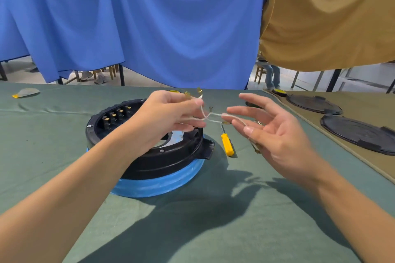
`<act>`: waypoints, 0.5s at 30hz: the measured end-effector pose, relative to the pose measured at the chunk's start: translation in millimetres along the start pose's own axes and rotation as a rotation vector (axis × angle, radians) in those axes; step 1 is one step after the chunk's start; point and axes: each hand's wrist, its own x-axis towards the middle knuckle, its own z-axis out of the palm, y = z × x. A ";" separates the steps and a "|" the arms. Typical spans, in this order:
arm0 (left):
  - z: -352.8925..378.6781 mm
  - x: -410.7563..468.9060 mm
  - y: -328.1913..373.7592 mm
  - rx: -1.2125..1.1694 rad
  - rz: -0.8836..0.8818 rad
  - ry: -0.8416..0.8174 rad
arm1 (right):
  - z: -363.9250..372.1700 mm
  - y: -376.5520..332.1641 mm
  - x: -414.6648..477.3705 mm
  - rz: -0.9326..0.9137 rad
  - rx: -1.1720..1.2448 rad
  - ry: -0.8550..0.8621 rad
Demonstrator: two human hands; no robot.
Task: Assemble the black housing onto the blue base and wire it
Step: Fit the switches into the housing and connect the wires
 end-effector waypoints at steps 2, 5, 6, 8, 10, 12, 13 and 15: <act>1.6 -0.4 -1.4 0.071 0.019 0.006 | 1.4 0.7 -1.9 0.000 -0.098 -0.029; 1.1 -2.5 0.5 0.089 0.012 0.014 | 6.7 -0.6 -2.9 -0.032 -0.167 -0.018; 0.6 -3.2 1.4 0.088 0.011 0.015 | 8.8 -1.2 -2.8 -0.046 -0.182 -0.002; 1.1 -4.1 1.8 0.099 0.015 0.012 | 13.6 -1.9 -3.9 -0.073 -0.222 0.024; 2.3 -4.4 1.4 0.088 0.024 0.031 | 19.0 -0.7 -6.7 -0.107 -0.279 0.063; 1.8 -3.3 0.6 -0.003 0.020 0.106 | 25.2 1.4 -10.0 -0.160 -0.361 0.097; 0.6 -2.9 0.5 -0.062 0.014 0.149 | 27.8 2.8 -11.7 -0.198 -0.425 0.105; -2.7 -2.4 1.5 -0.169 0.007 0.211 | 32.6 5.5 -14.0 -0.298 -0.587 0.111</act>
